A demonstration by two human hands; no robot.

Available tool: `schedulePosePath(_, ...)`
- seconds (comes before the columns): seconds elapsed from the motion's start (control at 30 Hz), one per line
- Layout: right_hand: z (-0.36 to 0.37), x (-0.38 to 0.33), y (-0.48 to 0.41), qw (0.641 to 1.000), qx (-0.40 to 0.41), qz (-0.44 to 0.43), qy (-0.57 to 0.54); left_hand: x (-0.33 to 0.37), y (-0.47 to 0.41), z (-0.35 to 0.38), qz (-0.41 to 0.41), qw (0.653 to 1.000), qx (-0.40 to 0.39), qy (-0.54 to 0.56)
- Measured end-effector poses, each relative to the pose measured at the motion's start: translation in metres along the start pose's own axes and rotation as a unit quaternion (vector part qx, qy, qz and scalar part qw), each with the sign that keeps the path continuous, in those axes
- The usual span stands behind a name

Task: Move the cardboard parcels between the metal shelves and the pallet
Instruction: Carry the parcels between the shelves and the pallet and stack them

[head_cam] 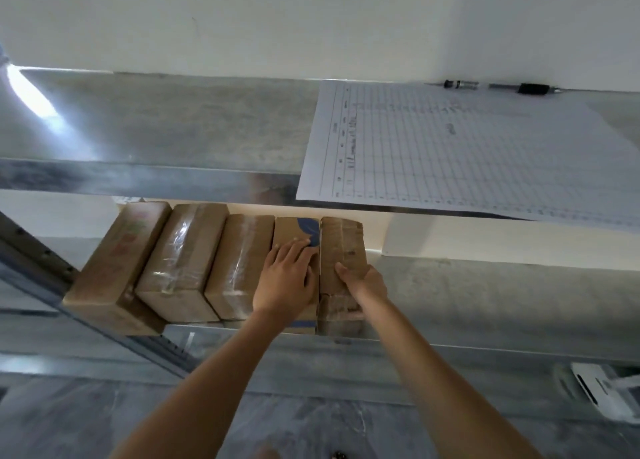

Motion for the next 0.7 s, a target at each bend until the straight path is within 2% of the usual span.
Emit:
schedulePosePath(0.07, -0.003, -0.001, 0.0, 0.999, 0.008, -0.01, 0.038, -0.001, 0.001, -0.001, 0.003, 1.0, 0.011, 0.003)
schedulePosePath(0.23, -0.004, -0.002, -0.004, 1.0, -0.014, -0.009, 0.024, -0.003, 0.003, -0.003, -0.001, 0.999, 0.043, 0.016)
schedulePosePath(0.53, 0.003, 0.003, -0.006, 0.997, -0.023, -0.005, -0.069, 0.0, 0.003, -0.007, 0.0, 0.999, 0.048, 0.017)
schedulePosePath(0.7, 0.001, 0.002, 0.01, 0.978, -0.081, 0.064, -0.18, -0.001, 0.002, -0.008, -0.001, 0.999, 0.039, 0.008)
Point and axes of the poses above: each hand's wrist, its own y-axis away from the middle knuckle, its own z-axis out of the palm, x = y × z, the point moved 7 cm from there along -y, towards the middle knuckle, and after that the axes turned 9 degrees about -x, right-handed, at the moved point
